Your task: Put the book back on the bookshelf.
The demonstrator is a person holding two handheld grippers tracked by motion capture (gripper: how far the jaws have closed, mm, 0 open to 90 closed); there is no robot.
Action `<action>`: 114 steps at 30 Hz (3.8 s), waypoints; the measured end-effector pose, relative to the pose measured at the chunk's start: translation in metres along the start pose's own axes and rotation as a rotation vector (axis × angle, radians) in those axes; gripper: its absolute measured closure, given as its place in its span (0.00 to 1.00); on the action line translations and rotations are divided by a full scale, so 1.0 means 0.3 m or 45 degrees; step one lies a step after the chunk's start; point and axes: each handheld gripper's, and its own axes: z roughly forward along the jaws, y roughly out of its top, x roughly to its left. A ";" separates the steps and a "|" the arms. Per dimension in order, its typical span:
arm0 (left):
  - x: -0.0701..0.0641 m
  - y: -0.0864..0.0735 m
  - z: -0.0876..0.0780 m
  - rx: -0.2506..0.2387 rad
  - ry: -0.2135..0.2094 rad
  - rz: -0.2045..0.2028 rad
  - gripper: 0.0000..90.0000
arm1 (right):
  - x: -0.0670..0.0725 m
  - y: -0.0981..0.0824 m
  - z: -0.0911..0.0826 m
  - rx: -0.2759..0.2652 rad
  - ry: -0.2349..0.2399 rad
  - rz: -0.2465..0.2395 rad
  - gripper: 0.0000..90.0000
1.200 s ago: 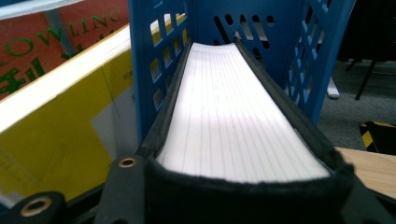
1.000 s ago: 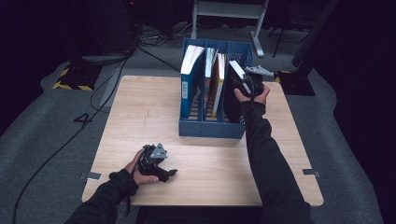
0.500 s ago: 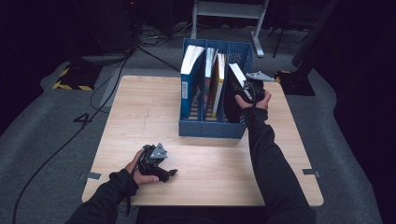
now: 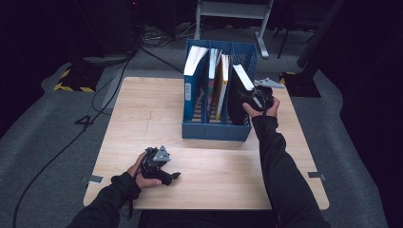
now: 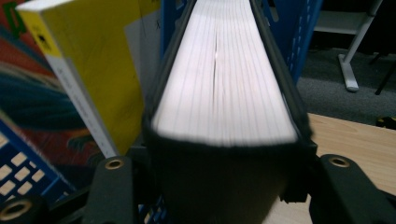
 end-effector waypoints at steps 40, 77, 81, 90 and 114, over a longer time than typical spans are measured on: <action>0.000 0.001 0.001 -0.002 -0.002 0.000 0.15 | 0.012 -0.083 0.123 0.255 0.036 -0.101 0.54; 0.000 0.001 0.001 -0.002 -0.003 0.002 0.15 | 0.009 -0.048 0.181 0.304 0.023 -0.126 0.48; 0.000 0.001 0.001 -0.002 -0.003 0.001 0.15 | 0.008 -0.053 0.180 0.331 0.019 -0.134 0.46; 0.000 0.001 0.001 -0.002 -0.003 0.001 0.15 | 0.014 -0.055 0.168 0.331 0.019 -0.172 0.40; 0.000 0.002 0.002 0.000 -0.005 0.002 0.15 | -0.008 -0.046 0.019 0.306 0.023 -0.284 0.34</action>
